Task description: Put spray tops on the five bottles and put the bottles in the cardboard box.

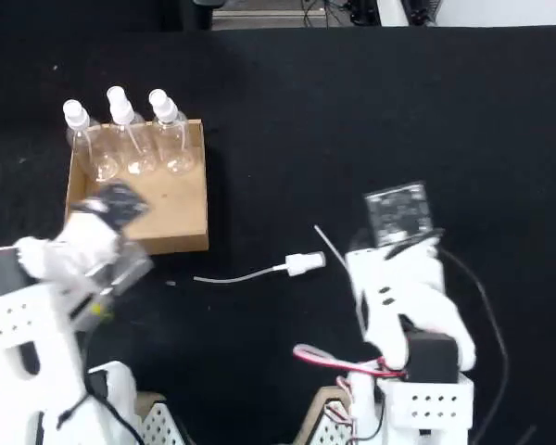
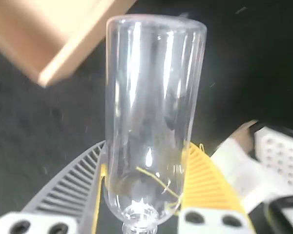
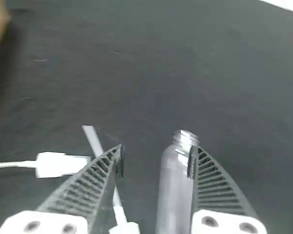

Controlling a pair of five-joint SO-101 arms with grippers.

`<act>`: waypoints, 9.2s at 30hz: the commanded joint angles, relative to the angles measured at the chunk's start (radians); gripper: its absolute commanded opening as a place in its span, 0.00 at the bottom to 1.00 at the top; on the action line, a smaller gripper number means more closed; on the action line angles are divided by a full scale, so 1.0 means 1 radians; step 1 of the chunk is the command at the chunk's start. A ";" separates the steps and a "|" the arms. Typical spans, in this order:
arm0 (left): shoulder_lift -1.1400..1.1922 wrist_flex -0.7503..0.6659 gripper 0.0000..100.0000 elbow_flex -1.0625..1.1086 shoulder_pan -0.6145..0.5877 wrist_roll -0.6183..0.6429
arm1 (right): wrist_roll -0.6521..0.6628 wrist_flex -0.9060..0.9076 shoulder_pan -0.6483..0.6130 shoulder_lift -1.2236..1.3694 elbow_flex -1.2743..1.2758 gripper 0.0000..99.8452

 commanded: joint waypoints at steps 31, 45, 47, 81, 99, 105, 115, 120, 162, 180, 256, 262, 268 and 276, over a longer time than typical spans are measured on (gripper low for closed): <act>0.749 -0.772 0.29 -0.081 -0.604 -0.061 | -0.226 -0.488 -0.457 0.524 0.104 0.20; 0.740 -0.686 0.33 -0.248 -0.648 -0.097 | -0.224 -0.523 -0.457 0.578 0.104 0.20; 0.721 -0.611 0.33 -0.332 -0.679 -0.097 | -0.224 -0.523 -0.457 0.578 0.104 0.20; 0.845 -0.345 0.29 -0.280 -0.664 -0.098 | -0.224 -0.523 -0.462 0.579 0.107 0.20; 0.858 -0.463 0.29 -0.559 -0.367 0.457 | -0.224 -0.529 -0.462 0.581 0.120 0.20; 0.858 -0.629 0.29 -0.461 -0.329 0.522 | -0.224 -0.529 -0.460 0.581 0.120 0.20; 0.873 -0.747 0.29 -0.325 -0.420 0.502 | -0.224 -0.529 -0.462 0.579 0.120 0.20; 0.959 -0.829 0.29 -0.289 -0.472 0.465 | -0.224 -0.529 -0.462 0.579 0.120 0.20; 0.974 -0.038 0.29 -0.691 -0.449 -0.569 | -0.224 -0.525 -0.459 0.579 0.122 0.20; 0.970 -0.450 0.33 -0.351 -0.519 -0.591 | -0.184 -0.522 -0.459 0.579 0.122 0.20; -0.069 -0.402 0.03 0.308 -0.147 0.500 | 0.833 -0.215 -0.328 1.049 -0.255 0.33; -0.069 -0.443 0.03 0.289 -0.143 0.624 | 0.833 -0.299 -0.327 1.049 -0.194 0.33; -0.069 -0.502 0.03 0.265 -0.145 0.752 | 0.835 -0.330 -0.327 1.053 -0.168 0.33; -0.069 -0.526 0.03 0.266 -0.145 0.865 | 0.895 -0.318 -0.324 1.241 -0.214 0.33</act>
